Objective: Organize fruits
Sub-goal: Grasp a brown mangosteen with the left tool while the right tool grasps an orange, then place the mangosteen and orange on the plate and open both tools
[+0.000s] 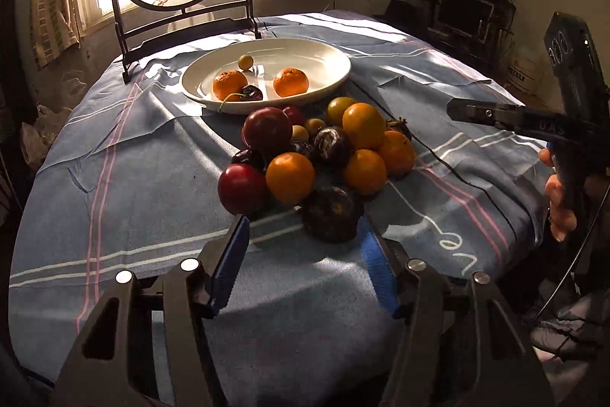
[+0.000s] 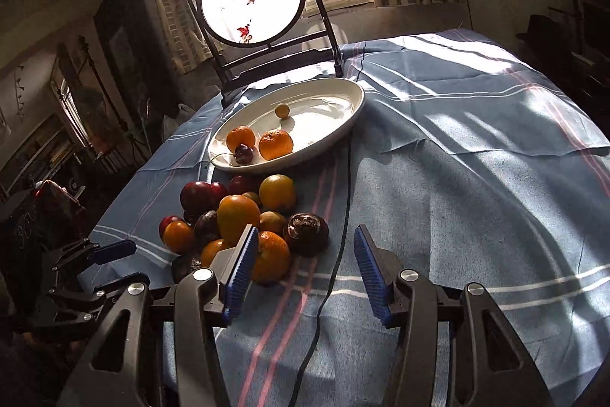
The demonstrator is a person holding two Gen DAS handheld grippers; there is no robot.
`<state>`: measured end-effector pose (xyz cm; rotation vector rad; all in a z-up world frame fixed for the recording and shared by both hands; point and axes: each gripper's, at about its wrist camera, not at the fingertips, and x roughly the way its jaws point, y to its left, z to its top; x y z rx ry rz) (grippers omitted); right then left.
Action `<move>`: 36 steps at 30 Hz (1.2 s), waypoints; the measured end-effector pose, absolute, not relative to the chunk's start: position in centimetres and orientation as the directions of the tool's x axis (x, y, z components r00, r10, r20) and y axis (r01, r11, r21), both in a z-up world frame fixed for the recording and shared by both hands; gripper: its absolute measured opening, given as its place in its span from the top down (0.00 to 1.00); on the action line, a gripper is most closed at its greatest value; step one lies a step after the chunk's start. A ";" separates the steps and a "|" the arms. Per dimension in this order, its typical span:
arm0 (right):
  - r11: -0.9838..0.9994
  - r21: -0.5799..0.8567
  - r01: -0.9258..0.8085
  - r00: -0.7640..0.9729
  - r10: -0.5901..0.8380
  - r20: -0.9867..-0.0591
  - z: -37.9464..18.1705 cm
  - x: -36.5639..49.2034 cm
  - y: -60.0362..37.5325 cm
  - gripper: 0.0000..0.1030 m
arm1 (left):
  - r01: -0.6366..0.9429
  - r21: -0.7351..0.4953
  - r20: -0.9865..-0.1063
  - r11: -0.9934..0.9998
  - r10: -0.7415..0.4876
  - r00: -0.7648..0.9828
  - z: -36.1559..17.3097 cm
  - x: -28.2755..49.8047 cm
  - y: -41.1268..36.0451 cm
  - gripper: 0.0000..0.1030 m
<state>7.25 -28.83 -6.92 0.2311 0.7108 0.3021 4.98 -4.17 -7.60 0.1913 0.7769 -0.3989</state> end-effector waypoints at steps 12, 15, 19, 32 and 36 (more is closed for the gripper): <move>0.932 0.284 -0.225 0.674 0.359 -0.646 -8.4 5.3 -27.2 0.49 | 0.386 -0.026 -0.720 0.922 -0.285 0.633 -10.0 7.3 -7.0 0.61; 0.930 0.269 -0.253 0.660 0.369 -0.654 -8.5 5.8 -26.1 0.49 | 0.372 -0.053 -0.714 0.927 -0.295 0.635 -9.7 6.9 -6.3 0.62; 0.926 0.268 -0.266 0.653 0.378 -0.657 -8.6 7.5 -24.8 0.49 | 0.371 -0.068 -0.686 0.926 -0.313 0.656 -8.3 5.2 -5.0 0.62; 0.915 0.327 -0.237 0.617 0.402 -0.677 -9.8 10.9 -23.8 0.59 | 0.344 -0.094 -0.671 0.934 -0.315 0.672 -7.5 4.4 -2.9 0.62; 0.910 0.348 -0.225 0.643 0.407 -0.649 -9.4 9.9 -24.6 0.59 | 0.342 -0.097 -0.664 0.935 -0.317 0.678 -7.5 4.2 -2.7 0.62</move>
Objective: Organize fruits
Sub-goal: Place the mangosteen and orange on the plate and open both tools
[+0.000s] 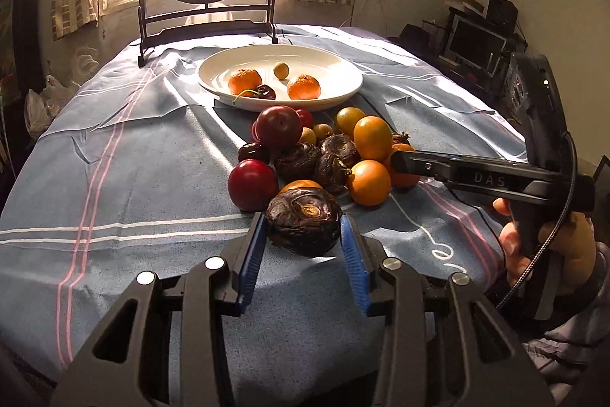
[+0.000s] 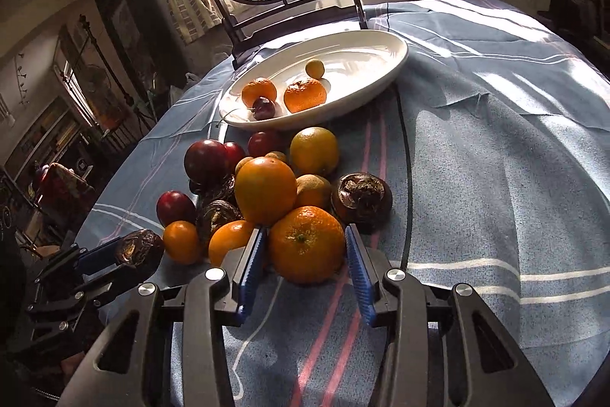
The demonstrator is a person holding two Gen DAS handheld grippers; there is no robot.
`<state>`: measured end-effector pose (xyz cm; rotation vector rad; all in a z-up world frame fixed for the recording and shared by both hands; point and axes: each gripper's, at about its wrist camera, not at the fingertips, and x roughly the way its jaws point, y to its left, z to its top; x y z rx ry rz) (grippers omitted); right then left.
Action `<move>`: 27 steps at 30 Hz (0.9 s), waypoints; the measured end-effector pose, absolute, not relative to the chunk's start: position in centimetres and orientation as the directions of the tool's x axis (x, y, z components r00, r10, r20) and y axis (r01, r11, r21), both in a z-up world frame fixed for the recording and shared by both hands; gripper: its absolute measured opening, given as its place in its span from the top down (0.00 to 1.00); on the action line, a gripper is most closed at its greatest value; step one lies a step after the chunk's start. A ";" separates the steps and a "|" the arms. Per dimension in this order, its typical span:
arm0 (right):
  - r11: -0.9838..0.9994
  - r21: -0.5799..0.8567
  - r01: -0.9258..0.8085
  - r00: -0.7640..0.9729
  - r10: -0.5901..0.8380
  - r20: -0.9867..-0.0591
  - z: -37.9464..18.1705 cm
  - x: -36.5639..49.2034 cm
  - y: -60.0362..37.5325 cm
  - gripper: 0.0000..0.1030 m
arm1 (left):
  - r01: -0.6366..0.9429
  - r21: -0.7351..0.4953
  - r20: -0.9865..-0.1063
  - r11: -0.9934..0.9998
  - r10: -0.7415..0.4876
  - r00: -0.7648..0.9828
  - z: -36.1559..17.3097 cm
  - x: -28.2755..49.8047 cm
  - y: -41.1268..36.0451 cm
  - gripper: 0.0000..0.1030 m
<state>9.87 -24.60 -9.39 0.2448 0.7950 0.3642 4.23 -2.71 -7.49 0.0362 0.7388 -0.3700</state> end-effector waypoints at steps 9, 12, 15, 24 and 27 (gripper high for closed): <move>0.897 0.391 -0.206 0.705 0.413 -0.576 -6.6 7.5 -28.3 0.59 | 0.316 -0.123 -0.606 0.941 -0.323 0.727 -5.5 3.8 -1.1 0.62; 0.900 0.389 -0.199 0.730 0.401 -0.554 -5.4 7.8 -29.2 0.59 | 0.309 -0.121 -0.594 0.943 -0.319 0.739 -4.6 4.7 -0.7 0.62; 0.902 0.385 -0.196 0.744 0.393 -0.540 -4.2 9.4 -29.7 0.59 | 0.318 -0.130 -0.587 0.939 -0.331 0.738 -3.6 6.7 -1.0 0.62; 0.908 0.374 -0.191 0.729 0.386 -0.566 -3.4 19.4 -28.2 0.59 | 0.345 -0.116 -0.617 0.931 -0.340 0.710 -2.0 17.3 -5.7 0.62; 0.915 0.355 -0.190 0.721 0.375 -0.582 -3.8 22.0 -27.1 0.59 | 0.336 -0.102 -0.637 0.936 -0.321 0.701 -2.9 20.1 -6.9 0.62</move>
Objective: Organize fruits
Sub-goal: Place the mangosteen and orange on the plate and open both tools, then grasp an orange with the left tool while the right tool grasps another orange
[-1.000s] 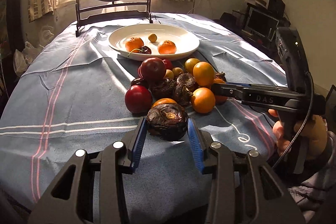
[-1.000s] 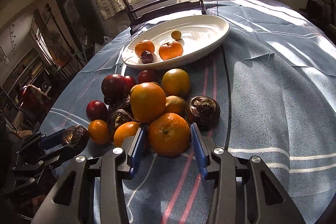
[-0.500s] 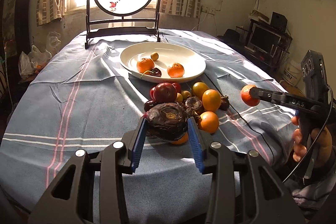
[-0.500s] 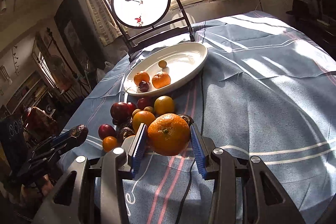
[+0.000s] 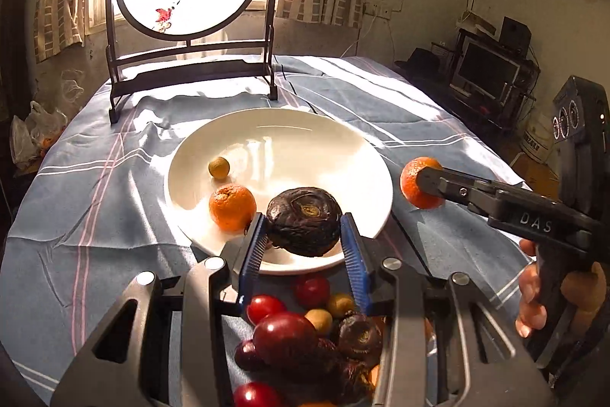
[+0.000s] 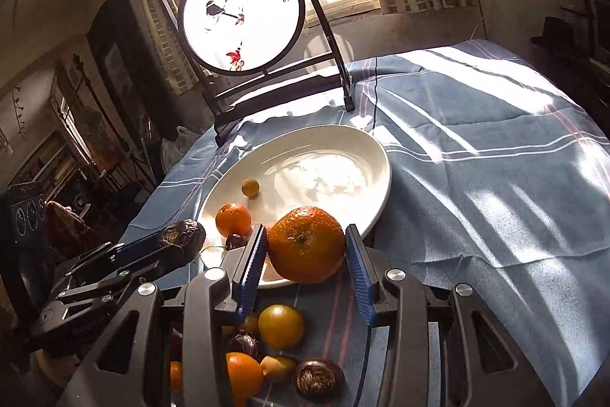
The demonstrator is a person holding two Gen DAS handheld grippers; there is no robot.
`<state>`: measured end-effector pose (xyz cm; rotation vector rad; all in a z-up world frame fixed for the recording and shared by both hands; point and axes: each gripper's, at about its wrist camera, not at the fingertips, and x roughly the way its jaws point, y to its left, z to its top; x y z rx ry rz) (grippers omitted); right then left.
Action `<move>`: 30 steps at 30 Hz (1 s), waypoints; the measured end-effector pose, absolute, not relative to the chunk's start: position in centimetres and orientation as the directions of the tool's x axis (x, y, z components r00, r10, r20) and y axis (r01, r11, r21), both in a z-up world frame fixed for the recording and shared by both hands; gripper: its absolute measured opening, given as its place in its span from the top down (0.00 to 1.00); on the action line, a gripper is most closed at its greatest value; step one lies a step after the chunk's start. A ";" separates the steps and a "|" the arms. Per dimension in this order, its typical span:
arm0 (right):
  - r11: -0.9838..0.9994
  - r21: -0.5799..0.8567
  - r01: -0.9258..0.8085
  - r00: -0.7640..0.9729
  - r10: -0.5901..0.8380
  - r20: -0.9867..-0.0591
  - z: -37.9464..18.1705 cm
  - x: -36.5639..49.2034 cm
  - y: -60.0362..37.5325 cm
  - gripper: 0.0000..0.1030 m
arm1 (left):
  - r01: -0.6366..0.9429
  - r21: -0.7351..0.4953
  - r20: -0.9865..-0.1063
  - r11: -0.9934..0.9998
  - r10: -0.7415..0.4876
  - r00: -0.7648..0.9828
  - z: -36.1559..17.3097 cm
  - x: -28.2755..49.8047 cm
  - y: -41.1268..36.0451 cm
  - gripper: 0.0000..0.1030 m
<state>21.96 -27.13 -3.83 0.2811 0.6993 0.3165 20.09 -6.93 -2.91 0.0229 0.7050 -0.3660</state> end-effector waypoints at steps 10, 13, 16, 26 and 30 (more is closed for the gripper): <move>0.922 0.336 -0.193 0.747 0.360 -0.558 -4.0 24.3 -26.0 0.41 | 0.299 -0.132 -0.627 0.945 -0.314 0.713 -3.7 23.2 -6.5 0.39; 0.923 0.324 -0.208 0.750 0.363 -0.553 -3.5 21.9 -26.3 0.41 | 0.319 -0.126 -0.603 0.939 -0.328 0.727 -2.6 20.5 -5.8 0.36; 0.918 0.329 -0.223 0.752 0.377 -0.540 -3.4 18.2 -27.3 0.41 | 0.342 -0.113 -0.604 0.933 -0.338 0.722 -2.4 16.7 -4.8 0.36; 0.949 0.254 -0.186 0.786 0.299 -0.541 -6.6 6.8 -28.4 0.41 | 0.378 -0.057 -0.693 0.924 -0.310 0.651 -8.2 7.3 -3.8 0.42; 0.948 0.249 -0.196 0.761 0.308 -0.571 -7.7 6.0 -27.5 0.41 | 0.363 -0.058 -0.707 0.930 -0.295 0.643 -9.7 7.9 -4.5 0.53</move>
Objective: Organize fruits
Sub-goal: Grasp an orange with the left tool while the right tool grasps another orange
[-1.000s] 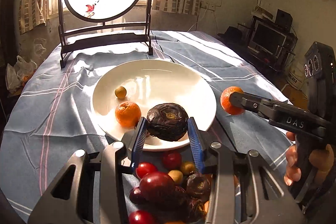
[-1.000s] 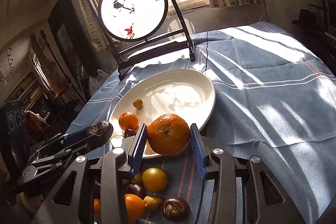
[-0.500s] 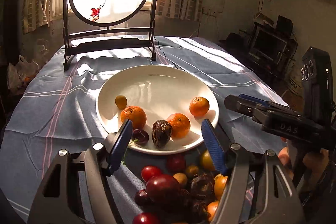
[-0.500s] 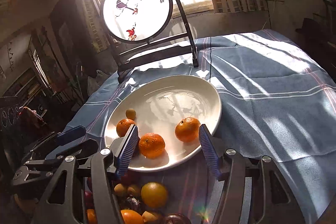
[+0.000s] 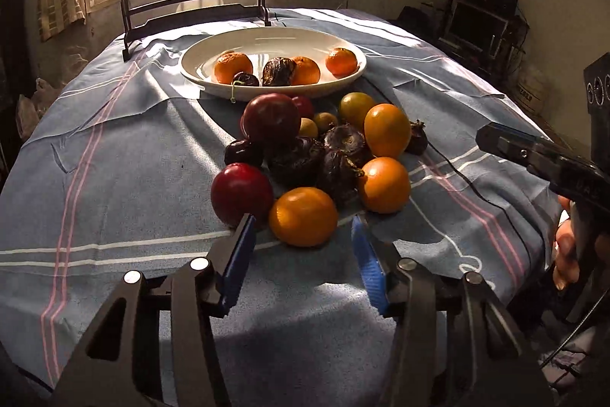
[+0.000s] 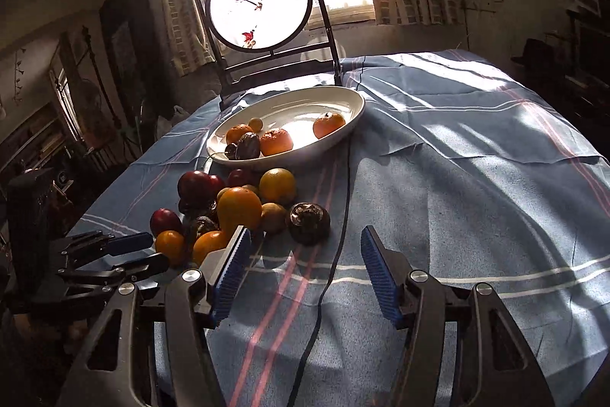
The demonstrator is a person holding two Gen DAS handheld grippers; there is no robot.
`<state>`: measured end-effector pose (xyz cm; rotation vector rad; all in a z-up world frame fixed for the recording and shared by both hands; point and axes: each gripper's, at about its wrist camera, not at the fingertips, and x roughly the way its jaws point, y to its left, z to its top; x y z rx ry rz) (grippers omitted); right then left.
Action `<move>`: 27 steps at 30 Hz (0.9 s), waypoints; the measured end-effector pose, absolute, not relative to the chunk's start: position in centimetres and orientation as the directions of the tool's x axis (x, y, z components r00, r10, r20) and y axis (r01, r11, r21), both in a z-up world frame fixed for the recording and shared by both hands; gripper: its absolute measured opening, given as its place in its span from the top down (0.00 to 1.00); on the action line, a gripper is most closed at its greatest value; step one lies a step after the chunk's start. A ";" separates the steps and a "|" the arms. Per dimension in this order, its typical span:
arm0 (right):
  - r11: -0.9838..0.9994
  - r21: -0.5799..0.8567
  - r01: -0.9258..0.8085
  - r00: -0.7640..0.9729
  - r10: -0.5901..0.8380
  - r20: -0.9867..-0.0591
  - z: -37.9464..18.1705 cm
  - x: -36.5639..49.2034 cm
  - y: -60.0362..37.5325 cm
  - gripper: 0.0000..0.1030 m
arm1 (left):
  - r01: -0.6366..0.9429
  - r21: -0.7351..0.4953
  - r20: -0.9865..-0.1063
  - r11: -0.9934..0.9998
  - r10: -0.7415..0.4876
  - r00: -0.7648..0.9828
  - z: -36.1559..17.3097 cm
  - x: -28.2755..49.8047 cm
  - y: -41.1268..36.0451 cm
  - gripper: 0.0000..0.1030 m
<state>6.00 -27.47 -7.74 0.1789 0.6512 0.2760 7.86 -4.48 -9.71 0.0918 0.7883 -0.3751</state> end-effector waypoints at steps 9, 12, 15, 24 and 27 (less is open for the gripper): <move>0.921 0.239 -0.308 0.706 0.390 -0.591 -7.8 5.0 -24.2 0.41 | 0.340 -0.071 -0.701 0.938 -0.290 0.652 -10.5 8.2 -4.9 0.62; 0.911 0.231 -0.342 0.676 0.409 -0.613 -8.3 5.7 -22.4 0.43 | 0.341 -0.056 -0.680 0.938 -0.286 0.675 -9.7 6.9 -4.6 0.62; 0.908 0.223 -0.354 0.661 0.412 -0.627 -8.6 6.7 -20.8 0.43 | 0.345 -0.058 -0.674 0.937 -0.291 0.679 -9.1 5.9 -4.0 0.62; 0.906 0.277 -0.319 0.619 0.421 -0.664 -10.0 9.5 -19.3 0.62 | 0.324 -0.063 -0.663 0.944 -0.282 0.693 -8.7 5.3 -2.6 0.62; 0.902 0.296 -0.316 0.615 0.432 -0.660 -10.0 8.9 -19.8 0.62 | 0.320 -0.076 -0.659 0.944 -0.288 0.695 -8.7 5.4 -2.2 0.62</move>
